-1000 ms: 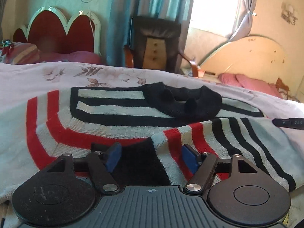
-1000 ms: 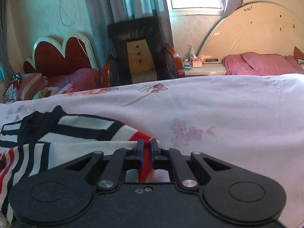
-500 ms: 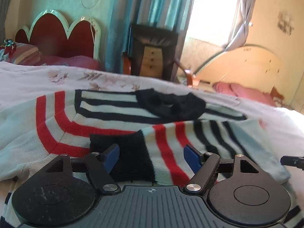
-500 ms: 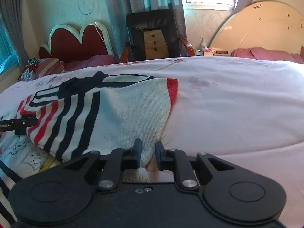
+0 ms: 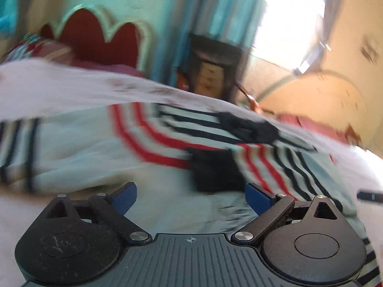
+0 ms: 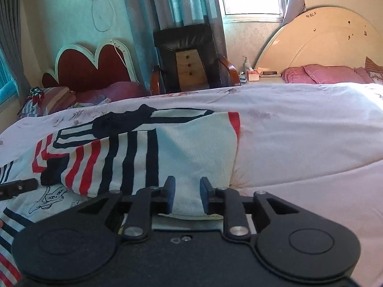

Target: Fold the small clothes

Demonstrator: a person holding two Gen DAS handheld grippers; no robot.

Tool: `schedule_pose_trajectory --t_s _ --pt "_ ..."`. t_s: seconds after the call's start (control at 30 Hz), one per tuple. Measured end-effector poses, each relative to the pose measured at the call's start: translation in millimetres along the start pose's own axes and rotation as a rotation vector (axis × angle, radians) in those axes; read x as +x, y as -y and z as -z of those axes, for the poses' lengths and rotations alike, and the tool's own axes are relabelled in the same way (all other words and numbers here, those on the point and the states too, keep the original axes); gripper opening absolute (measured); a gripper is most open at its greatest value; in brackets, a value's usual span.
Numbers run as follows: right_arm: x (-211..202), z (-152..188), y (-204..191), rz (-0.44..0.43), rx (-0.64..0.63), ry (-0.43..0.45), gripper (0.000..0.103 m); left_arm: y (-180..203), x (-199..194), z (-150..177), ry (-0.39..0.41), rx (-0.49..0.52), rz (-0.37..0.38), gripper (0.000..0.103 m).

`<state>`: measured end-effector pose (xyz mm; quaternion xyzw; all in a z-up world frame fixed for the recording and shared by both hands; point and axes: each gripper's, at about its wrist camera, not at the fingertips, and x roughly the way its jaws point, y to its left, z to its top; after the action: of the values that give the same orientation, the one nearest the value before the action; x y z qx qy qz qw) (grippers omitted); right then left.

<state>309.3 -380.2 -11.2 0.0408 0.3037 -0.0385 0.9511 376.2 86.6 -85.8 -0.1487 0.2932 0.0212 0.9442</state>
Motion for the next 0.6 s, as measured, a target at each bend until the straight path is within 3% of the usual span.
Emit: schedule_pose_trajectory --t_s 0.03,0.13,0.27,0.37,0.5,0.6 --pt "-1 2 -4 -0.001 0.005 -0.009 0.024 -27 -11 1 0.018 -0.066 -0.027 0.094" --pt "-4 8 -16 0.012 0.009 -0.037 0.024 -117 -36 4 0.050 -0.294 -0.112 0.069" --pt "-6 11 -36 0.013 0.022 -0.048 0.024 -216 -61 13 0.125 -0.550 -0.225 0.069" --pt "-5 10 -57 0.003 0.025 -0.050 0.025 -255 -72 18 0.187 -0.673 -0.227 0.069" --pt "4 3 -83 -0.008 0.031 -0.045 0.025 -287 -74 24 0.245 -0.760 -0.221 0.068" --pt "15 -4 -94 -0.004 0.081 -0.044 0.025 -305 -63 15 0.245 -0.782 -0.206 0.058"
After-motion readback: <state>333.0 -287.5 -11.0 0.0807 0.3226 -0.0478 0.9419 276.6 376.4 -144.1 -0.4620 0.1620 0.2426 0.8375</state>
